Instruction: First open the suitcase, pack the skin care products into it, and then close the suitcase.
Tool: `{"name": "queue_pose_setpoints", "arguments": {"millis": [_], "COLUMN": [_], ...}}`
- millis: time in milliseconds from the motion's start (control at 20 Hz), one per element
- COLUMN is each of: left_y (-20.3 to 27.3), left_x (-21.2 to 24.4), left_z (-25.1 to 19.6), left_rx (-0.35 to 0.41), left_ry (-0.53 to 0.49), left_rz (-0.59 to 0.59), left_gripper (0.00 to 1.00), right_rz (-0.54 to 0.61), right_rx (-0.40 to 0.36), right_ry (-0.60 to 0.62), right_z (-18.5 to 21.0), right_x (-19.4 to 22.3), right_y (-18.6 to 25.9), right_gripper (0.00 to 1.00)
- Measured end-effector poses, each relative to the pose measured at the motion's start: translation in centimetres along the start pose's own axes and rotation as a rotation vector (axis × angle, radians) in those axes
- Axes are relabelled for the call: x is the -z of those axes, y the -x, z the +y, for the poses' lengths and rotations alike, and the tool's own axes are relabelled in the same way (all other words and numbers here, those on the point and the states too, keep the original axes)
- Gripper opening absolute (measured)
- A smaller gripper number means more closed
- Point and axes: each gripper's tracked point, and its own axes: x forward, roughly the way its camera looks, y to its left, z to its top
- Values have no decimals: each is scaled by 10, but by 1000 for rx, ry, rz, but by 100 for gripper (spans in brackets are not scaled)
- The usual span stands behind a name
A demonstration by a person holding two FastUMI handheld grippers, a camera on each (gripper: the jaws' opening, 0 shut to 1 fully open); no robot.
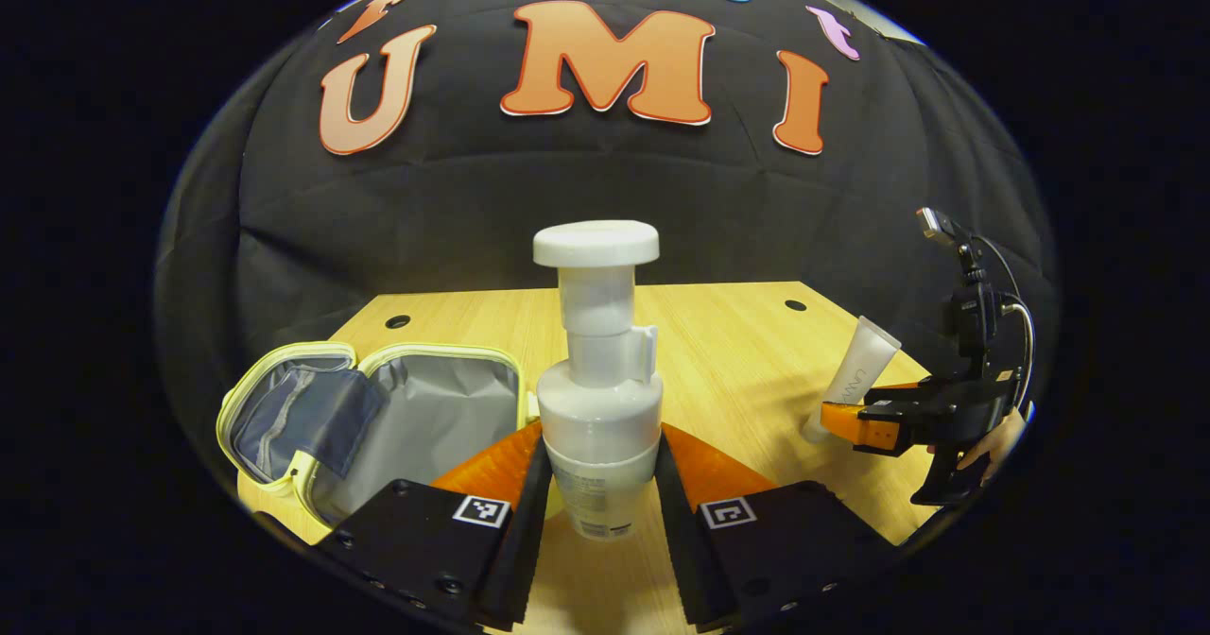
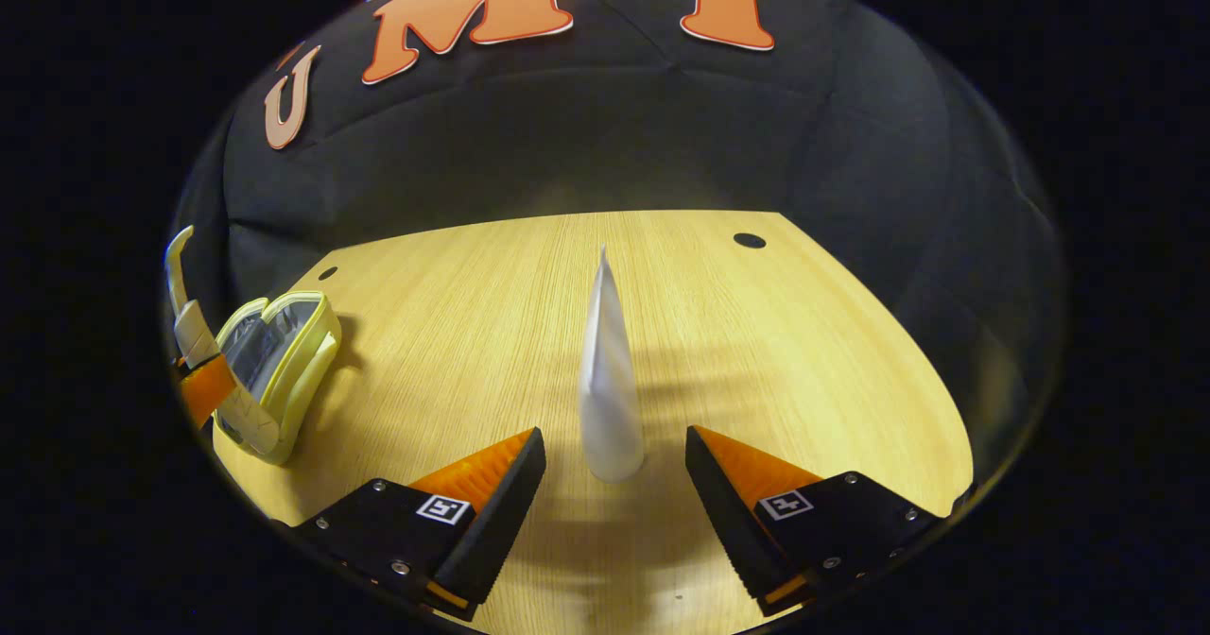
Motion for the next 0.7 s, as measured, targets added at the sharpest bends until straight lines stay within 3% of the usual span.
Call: {"name": "queue_pose_setpoints", "arguments": {"millis": [100,200,300,350,400,500,700], "left_y": [3,0,-2,-1,-1,-2,-10], "left_x": [4,6,7,7,9,7,-9], "left_z": [6,7,3,3,4,4,3], "left_rx": [-10,2,15,17,19,19,93], "left_ry": [4,22,34,33,29,41,31], "left_rz": [13,29,39,42,45,47,74], "left_gripper": [59,59,59,59,59,59,59], "right_rz": [11,25,31,38,40,59,101], "right_rx": [6,11,14,8,6,8,-15], "right_ry": [2,8,11,11,14,13,-42], "right_z": [1,1,-3,-1,-2,-5,-1], "right_x": [3,5,4,4,4,4,2], "right_y": [-8,-12,-19,-18,-18,-17,-3], "right_gripper": [88,69,57,43,45,37,35]}}
